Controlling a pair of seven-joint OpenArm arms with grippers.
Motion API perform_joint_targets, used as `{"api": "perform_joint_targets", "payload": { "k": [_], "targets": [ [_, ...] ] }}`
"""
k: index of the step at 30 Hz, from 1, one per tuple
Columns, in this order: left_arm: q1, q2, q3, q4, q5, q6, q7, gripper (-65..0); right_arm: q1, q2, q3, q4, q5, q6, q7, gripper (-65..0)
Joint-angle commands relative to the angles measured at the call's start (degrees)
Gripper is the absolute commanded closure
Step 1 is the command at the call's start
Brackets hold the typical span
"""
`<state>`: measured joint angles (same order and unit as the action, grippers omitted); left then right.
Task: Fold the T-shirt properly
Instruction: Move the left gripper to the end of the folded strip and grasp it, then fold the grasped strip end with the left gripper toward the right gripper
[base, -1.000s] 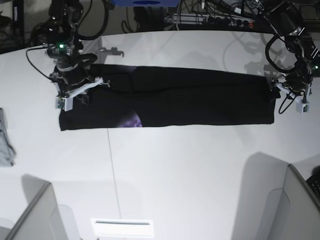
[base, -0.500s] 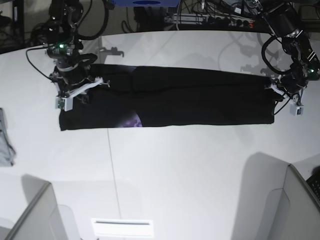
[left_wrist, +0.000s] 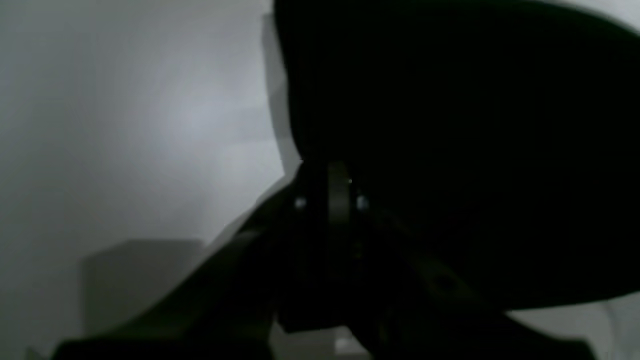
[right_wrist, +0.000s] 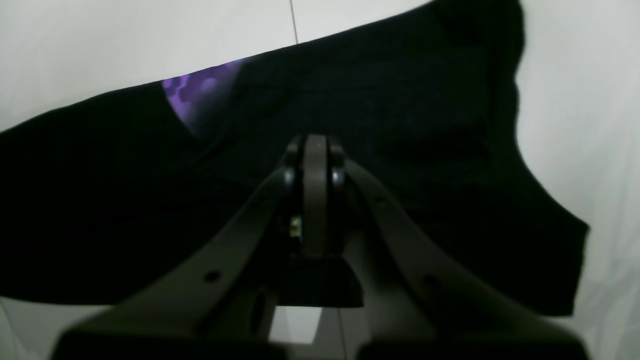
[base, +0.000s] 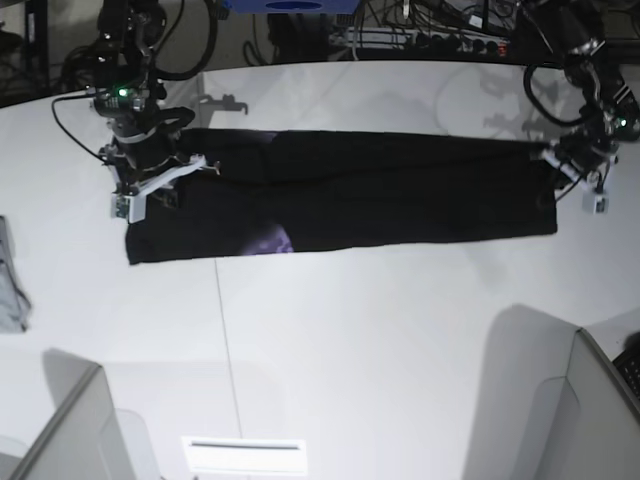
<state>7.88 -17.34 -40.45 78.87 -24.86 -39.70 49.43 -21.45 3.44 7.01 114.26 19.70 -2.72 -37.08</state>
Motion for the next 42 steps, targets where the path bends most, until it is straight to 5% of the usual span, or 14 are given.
{"api": "perform_joint_targets", "payload": {
  "k": [1,20,37,42],
  "targets": [
    [-0.3,-1.3,-0.3,2.0,-0.5,-0.3,-1.4,0.0,0.3,0.2,0.1,1.0,0.3,0.3,1.4,0.0],
    [9.6,0.2,0.2,27.3,-0.5,-0.3,-1.1,0.0,0.3,-1.3,0.2,1.0,0.3,0.3,1.3,0.0],
    [10.1,3.1,20.5,31.8,-0.9,-0.3,-1.1,0.0,-0.5,-1.3,0.7,1.0,0.3,0.3,1.4,0.0],
    [8.7,3.5,27.0,32.0,-1.0,-0.3,-1.1,0.0,-0.5,-2.2,5.2,1.0,0.3,0.3,1.4,0.0]
  ]
}}
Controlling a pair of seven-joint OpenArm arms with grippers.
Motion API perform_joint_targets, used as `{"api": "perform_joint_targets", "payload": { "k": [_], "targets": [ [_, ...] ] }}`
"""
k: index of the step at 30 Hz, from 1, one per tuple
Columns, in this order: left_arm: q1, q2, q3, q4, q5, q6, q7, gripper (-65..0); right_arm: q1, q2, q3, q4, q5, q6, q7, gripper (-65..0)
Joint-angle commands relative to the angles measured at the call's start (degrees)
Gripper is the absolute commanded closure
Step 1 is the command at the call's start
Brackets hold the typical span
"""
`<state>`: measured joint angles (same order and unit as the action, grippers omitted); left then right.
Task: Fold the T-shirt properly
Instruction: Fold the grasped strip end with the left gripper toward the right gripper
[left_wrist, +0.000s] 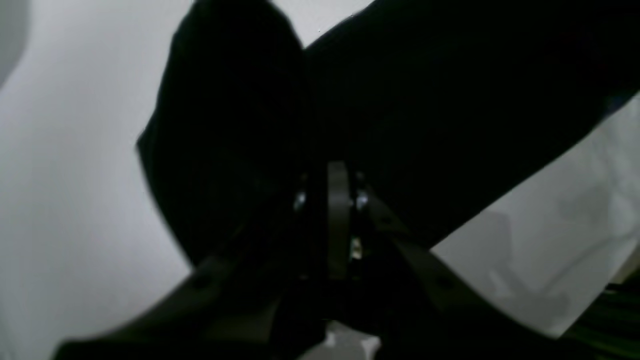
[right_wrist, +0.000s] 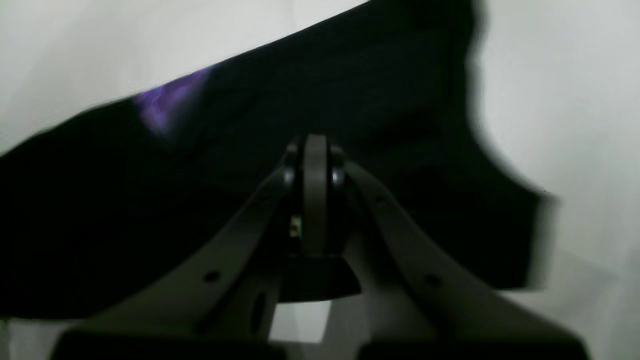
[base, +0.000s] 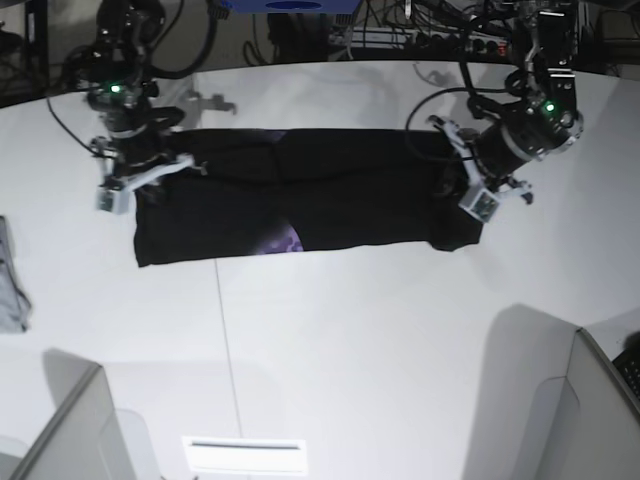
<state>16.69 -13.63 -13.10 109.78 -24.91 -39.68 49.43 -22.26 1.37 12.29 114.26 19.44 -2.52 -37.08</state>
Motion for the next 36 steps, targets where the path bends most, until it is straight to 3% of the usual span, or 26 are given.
{"api": "perform_joint_targets", "payload": {
  "k": [1,8,15,36],
  "targets": [
    [-0.7,0.1,0.8,1.2,-1.0,-0.3,-1.1,0.0,0.3,-0.1,0.8,1.0,0.6,0.1,1.4,0.0],
    [-3.5,2.9,6.9,0.9,-1.0,2.7,-1.1,0.0,0.2,-0.1,3.8,1.0,0.6,0.2,1.3,0.0],
    [-6.4,3.1,15.2,0.7,-1.1,6.3,-1.1,0.0,0.2,0.0,4.2,1.0,0.6,0.2,1.3,0.0],
    [-12.4,9.2,20.3,-5.8,-0.7,6.4,3.0,0.0,-0.6,0.2,4.2,1.0,0.6,0.2,1.3,0.0]
  ]
}}
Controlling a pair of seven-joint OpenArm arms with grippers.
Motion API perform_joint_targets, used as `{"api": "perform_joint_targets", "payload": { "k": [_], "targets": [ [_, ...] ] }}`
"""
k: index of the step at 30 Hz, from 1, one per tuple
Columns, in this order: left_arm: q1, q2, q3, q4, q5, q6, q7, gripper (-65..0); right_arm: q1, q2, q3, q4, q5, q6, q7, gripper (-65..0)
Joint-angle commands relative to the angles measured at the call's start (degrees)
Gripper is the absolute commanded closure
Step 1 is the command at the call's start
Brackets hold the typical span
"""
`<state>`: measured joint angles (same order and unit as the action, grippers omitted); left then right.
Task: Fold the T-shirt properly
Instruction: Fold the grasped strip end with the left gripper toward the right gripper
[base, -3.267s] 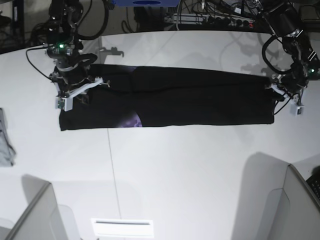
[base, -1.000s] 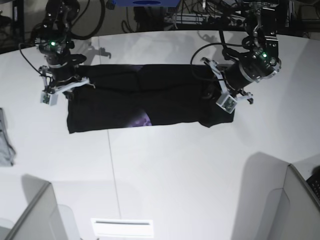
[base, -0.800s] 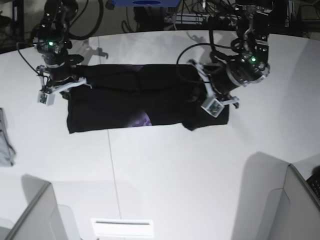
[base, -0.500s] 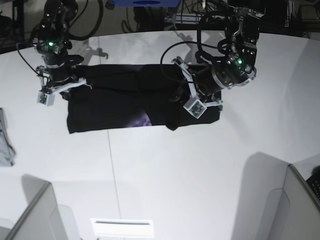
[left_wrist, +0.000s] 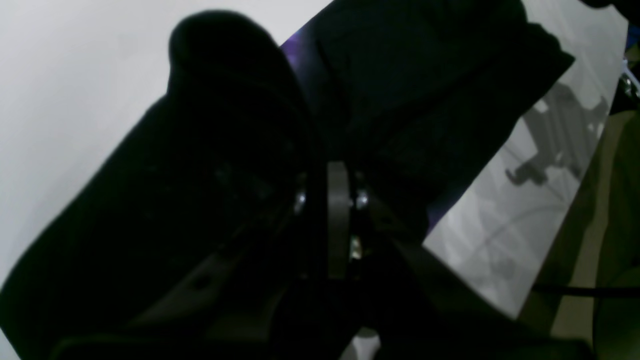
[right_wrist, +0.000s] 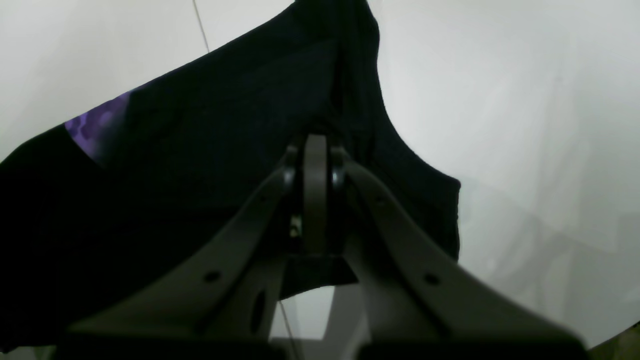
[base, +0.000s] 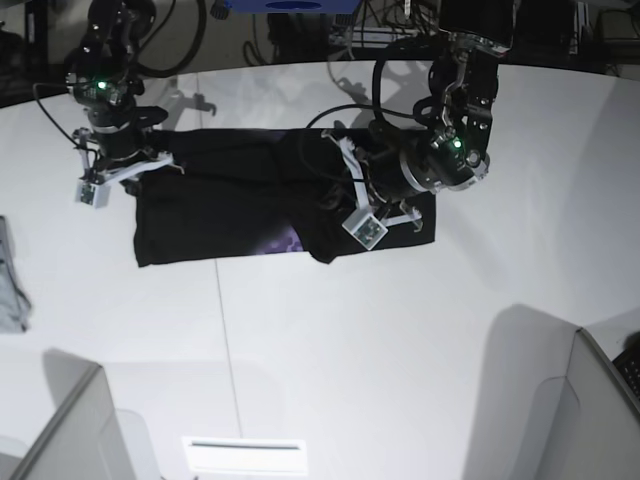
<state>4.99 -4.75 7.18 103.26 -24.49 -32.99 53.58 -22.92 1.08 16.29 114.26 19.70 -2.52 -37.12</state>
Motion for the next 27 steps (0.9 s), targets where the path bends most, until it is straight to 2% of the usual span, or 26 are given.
{"api": "perform_joint_targets", "payload": {
  "k": [1,27],
  "targets": [
    [-0.9,0.5,0.0,0.0,-1.1,-0.3,-1.1,0.0,0.1,0.5,0.2,1.0,0.3,0.2,1.4,0.0],
    [-4.2,2.7,2.6,-5.5,-1.1,-0.3,-1.1,0.0,0.1,0.5,0.2,1.0,0.3,0.2,1.4,0.0]
  ]
}}
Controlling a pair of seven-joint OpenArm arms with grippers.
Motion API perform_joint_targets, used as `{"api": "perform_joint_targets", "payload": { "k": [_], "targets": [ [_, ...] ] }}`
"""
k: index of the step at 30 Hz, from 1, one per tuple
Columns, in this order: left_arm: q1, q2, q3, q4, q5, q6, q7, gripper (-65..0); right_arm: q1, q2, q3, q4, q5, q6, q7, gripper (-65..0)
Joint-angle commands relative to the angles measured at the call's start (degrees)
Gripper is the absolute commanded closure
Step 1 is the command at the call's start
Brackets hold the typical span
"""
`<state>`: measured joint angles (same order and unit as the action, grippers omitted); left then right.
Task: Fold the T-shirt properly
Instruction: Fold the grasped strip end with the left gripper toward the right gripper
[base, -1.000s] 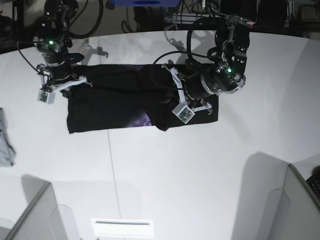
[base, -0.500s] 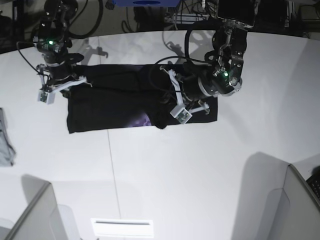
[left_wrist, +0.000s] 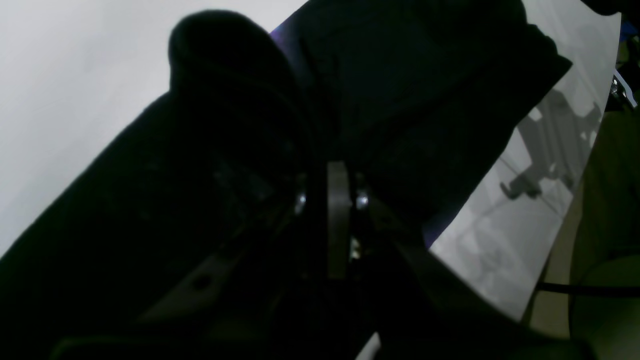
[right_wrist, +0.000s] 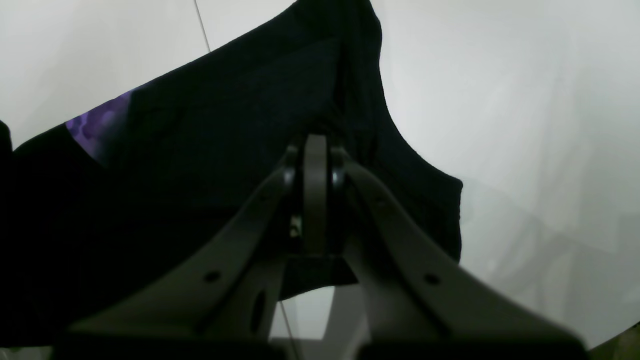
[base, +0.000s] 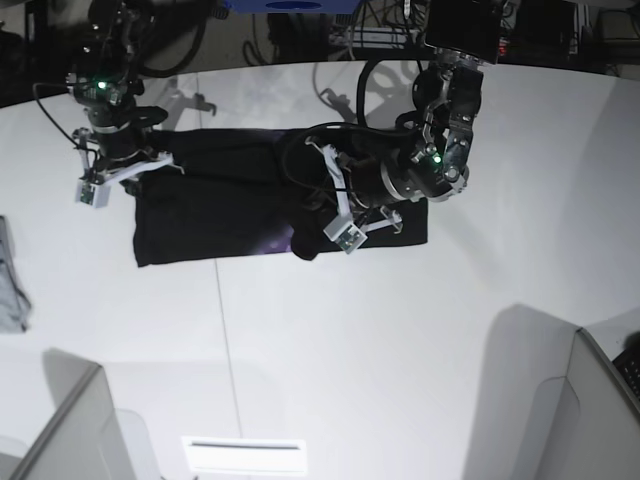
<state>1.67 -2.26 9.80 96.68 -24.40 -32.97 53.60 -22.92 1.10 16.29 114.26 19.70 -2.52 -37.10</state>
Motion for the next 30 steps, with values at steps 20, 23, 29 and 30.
{"api": "perform_joint_targets", "payload": {
  "k": [20,23,29,30],
  "targets": [
    [-0.4,0.2,0.1,1.0,-1.6,-0.3,-1.1,0.0,0.6,0.5,0.2,1.0,0.3,0.2,1.4,0.0],
    [-0.4,0.2,0.1,1.0,-1.7,-0.3,-1.1,0.0,0.6,0.5,0.2,1.0,0.3,0.2,1.4,0.0],
    [-0.4,0.2,0.2,1.0,-1.7,-0.3,-1.1,0.0,0.6,0.5,0.2,1.0,0.3,0.2,1.4,0.0],
    [-0.4,0.2,0.2,0.9,-1.7,-0.3,-1.1,0.0,0.6,0.5,0.2,1.0,0.3,0.2,1.4,0.0]
  ]
}}
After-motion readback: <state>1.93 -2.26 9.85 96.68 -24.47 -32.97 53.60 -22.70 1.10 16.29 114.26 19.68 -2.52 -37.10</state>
